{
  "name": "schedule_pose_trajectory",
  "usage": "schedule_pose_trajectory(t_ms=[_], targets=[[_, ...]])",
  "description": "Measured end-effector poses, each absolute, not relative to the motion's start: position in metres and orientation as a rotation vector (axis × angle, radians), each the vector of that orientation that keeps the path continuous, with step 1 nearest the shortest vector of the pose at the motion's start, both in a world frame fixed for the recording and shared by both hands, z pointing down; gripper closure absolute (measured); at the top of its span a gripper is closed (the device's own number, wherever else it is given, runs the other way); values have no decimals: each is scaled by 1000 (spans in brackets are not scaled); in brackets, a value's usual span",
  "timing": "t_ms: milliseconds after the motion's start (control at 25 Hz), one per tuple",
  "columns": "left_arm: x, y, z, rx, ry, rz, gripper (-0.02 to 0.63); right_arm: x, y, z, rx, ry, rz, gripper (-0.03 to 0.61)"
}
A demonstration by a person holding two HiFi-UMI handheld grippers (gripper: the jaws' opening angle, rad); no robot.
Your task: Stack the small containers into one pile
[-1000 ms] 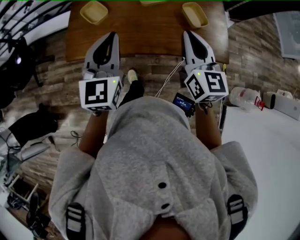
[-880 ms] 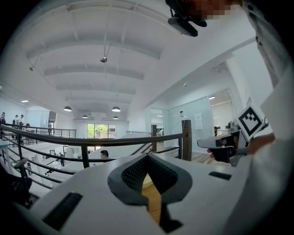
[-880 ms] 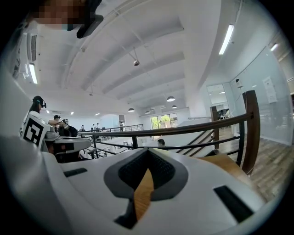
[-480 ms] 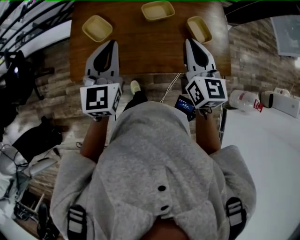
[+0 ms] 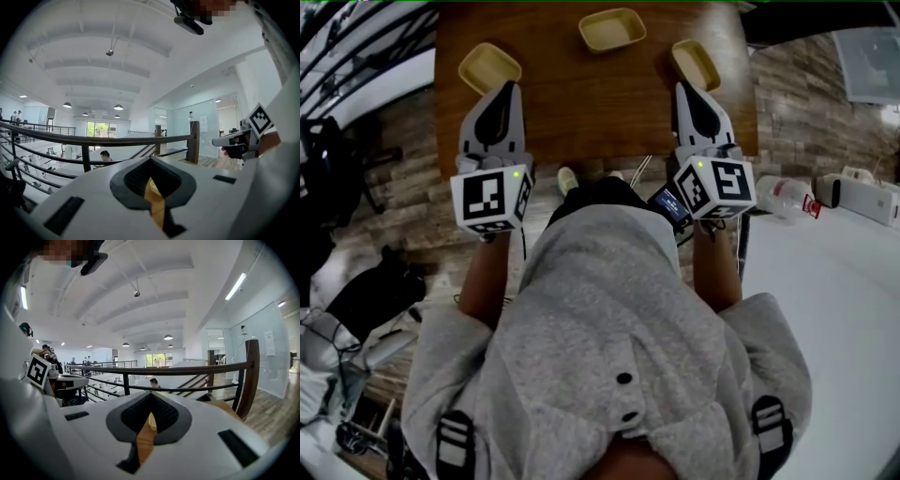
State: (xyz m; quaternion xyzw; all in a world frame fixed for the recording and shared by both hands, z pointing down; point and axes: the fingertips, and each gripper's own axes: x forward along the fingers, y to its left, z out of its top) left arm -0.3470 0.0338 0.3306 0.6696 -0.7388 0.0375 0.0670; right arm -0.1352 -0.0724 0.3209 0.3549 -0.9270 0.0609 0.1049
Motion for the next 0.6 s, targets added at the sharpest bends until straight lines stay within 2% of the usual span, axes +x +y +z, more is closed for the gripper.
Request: schedule_pose_trajectory(t_ms=[280,600], targets=[[-335,20,335,2015,-2235,157,604,-122,-90,330,1024,-2732,191,568],[-358,-1,369,1947,-2184,323,603,-142,-117,333,981,-2750,210,568]])
